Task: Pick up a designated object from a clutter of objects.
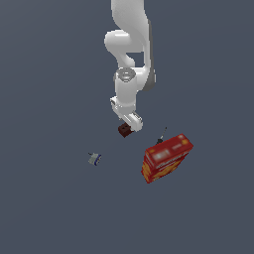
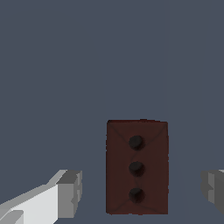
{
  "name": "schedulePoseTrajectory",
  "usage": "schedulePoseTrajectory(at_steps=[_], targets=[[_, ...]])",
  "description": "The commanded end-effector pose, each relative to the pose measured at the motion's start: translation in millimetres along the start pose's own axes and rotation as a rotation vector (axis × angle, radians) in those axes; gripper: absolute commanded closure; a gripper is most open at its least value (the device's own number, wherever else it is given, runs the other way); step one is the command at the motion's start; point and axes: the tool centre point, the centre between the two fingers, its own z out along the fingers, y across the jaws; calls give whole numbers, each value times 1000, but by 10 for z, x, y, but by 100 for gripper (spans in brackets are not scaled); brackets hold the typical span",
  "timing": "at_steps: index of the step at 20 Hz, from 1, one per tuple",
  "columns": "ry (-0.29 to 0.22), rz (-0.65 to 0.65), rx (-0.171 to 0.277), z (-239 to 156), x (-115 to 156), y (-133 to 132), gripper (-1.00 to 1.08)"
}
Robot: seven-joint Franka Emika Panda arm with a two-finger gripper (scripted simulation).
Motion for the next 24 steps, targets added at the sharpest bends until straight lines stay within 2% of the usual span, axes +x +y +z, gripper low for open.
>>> schedulePoseTrajectory(at_steps=[1,12,20,21,24], targets=[[0,1,0,43,-2,4,-92],[0,4,0,415,-8,13,-92],[0,4,0,478,-4,5,-92],[0,4,0,478,-4,5,108],[0,4,0,478,-4,5,108]])
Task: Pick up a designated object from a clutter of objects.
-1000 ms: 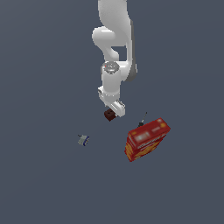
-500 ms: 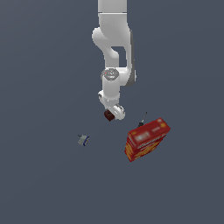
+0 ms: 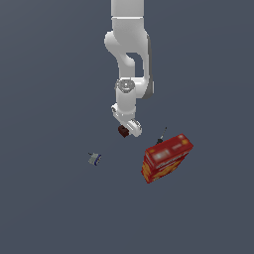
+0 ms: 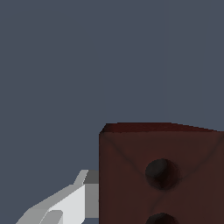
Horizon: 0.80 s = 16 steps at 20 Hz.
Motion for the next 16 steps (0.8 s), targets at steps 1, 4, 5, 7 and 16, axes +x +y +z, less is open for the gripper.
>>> schedulePoseTrajectory(at_steps=[1,4,5,7,16], targets=[[0,0,0,1,2,-1,108],[0,0,0,1,2,-1,108],[0,0,0,1,2,-1,108],[0,0,0,0,1,0,108],[0,0,0,-157,-20,-94,108]])
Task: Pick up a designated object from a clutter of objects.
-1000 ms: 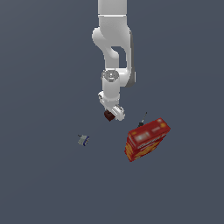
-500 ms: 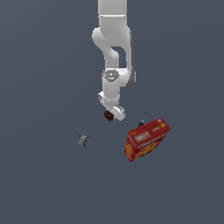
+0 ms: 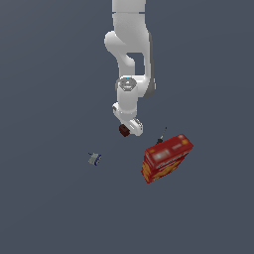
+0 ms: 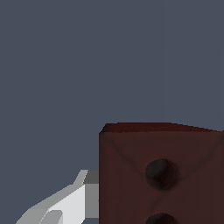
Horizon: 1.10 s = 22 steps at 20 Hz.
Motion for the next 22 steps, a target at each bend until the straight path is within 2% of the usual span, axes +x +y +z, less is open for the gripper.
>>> schedulePoseTrajectory(at_steps=[1,9,22], targets=[[1,0,2,-86,-7,-54,108],[2,0,1,-516,-58,-308,108],[3,0,0,-1542,-176,-920,108]])
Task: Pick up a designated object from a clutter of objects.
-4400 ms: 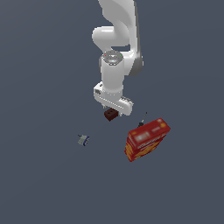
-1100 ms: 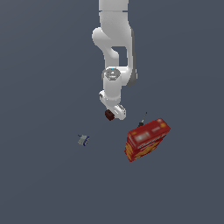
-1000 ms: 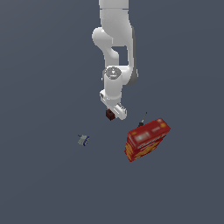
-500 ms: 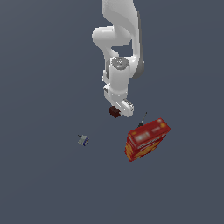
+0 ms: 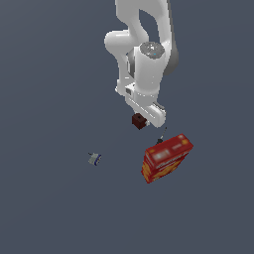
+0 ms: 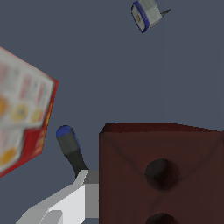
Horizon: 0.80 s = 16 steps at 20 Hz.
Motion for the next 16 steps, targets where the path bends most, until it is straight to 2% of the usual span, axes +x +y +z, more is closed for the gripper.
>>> schedulePoseTrajectory(at_steps=[1,16], targets=[[1,0,1,-219,-24,-127,108],[0,0,1,-1466,-146,-911,108]])
